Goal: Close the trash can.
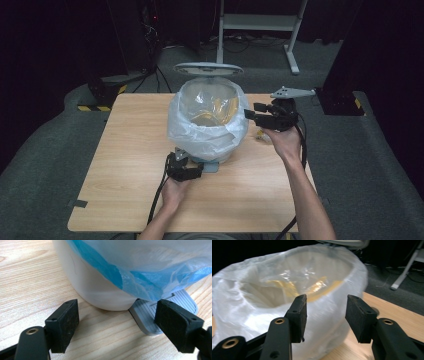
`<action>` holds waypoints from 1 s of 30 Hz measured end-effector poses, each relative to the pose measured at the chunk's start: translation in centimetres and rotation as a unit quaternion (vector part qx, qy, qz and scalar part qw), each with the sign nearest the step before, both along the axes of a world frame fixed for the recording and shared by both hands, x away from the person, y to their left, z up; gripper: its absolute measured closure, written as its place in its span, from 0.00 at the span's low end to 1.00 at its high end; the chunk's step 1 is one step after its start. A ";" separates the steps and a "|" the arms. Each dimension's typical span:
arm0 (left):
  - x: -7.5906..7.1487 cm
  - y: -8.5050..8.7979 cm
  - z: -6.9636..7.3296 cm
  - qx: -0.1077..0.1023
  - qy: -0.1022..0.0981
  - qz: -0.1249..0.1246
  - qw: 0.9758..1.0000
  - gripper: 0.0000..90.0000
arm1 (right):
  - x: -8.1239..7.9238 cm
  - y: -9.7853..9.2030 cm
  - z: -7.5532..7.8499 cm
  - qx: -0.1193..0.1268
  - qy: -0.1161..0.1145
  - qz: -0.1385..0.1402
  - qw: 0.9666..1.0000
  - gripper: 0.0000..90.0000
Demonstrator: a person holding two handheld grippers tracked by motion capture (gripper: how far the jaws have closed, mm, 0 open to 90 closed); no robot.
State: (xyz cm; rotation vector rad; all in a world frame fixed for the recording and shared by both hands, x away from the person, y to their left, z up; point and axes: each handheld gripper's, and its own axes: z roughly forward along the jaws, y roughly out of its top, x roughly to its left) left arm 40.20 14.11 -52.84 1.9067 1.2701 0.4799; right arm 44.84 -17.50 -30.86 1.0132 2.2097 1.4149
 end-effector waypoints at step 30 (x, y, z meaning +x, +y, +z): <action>0.0 -0.1 0.0 -0.002 0.002 0.004 1.000 0.22 | 3.4 -4.9 -10.5 -0.025 0.044 -0.125 0.991 0.44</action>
